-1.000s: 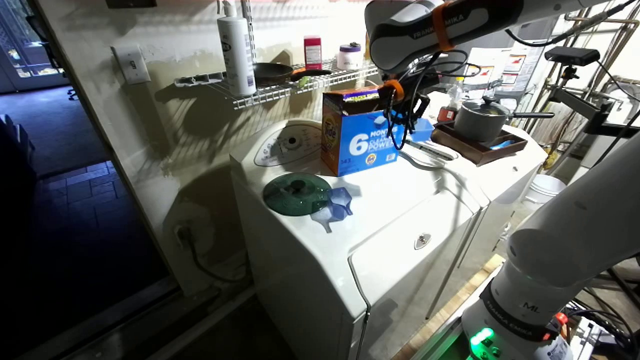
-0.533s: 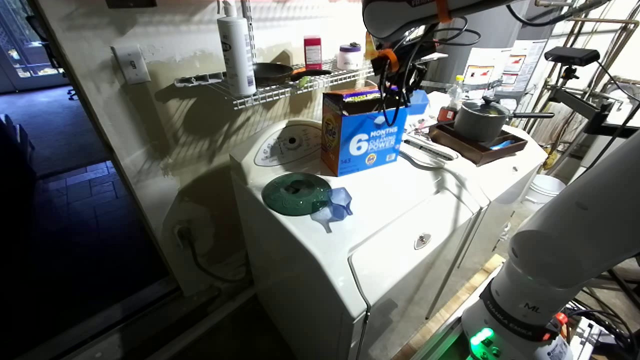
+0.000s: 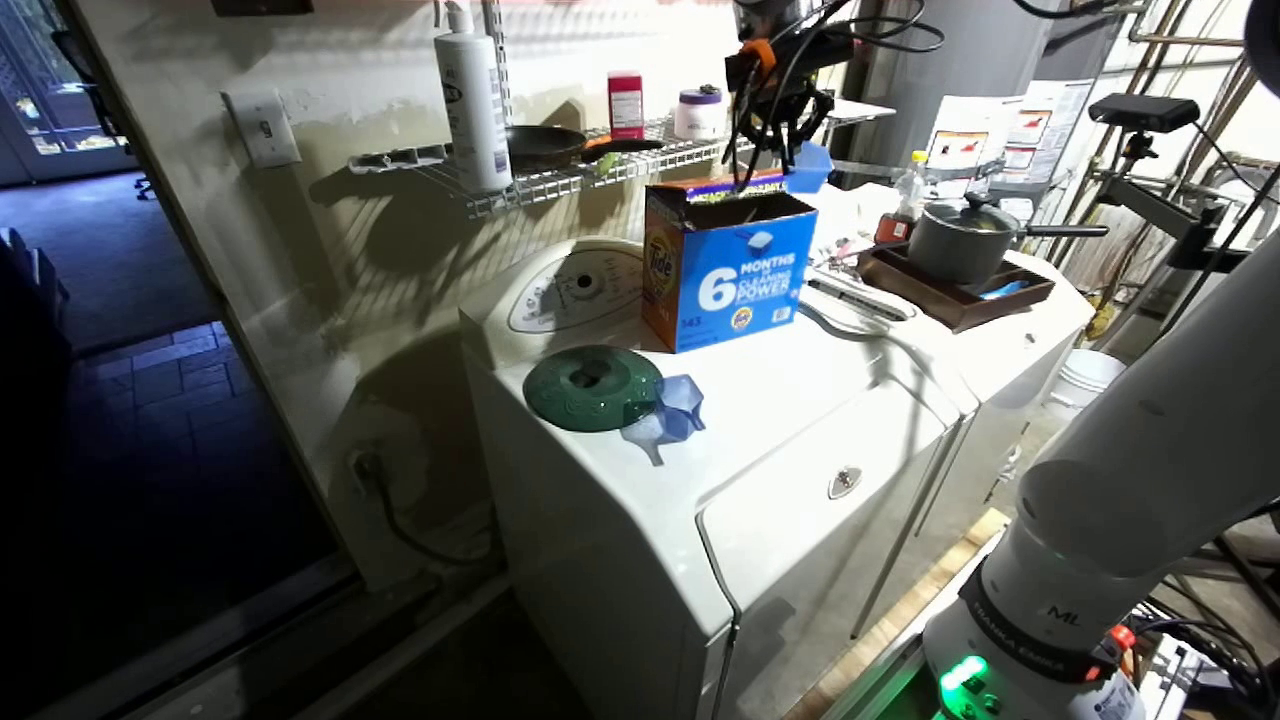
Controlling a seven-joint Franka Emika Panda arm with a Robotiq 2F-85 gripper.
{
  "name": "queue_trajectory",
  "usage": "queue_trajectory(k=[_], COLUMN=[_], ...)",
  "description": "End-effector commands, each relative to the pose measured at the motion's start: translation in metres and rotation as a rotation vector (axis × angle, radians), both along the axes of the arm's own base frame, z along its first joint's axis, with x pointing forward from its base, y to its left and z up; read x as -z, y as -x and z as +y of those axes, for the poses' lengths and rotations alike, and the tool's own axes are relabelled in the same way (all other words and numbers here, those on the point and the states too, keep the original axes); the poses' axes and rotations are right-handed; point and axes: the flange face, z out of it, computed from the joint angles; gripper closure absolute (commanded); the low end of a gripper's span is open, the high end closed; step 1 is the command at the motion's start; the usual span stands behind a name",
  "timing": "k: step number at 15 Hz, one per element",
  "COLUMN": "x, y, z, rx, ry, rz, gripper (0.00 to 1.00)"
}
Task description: Close the lid of the blue box, then put the right blue object on the box
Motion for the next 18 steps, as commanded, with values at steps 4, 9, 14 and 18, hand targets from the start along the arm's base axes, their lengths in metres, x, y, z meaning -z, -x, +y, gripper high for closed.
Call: queue_trajectory(k=[4, 9, 14, 18], x=[-0.035, -0.037, -0.031, -0.025], y=[-0.044, -0.067, -0.087, -0.101], z=[-0.027, -0.053, -0.077, -0.093], rx=[0.127, 0.206, 0.272, 0.296], ry=[-0.186, -0.284, -0.351, -0.354], rz=[-0.092, -0.138, -0.159, -0.156], gripper=[0.99, 0.99, 0.99, 0.99])
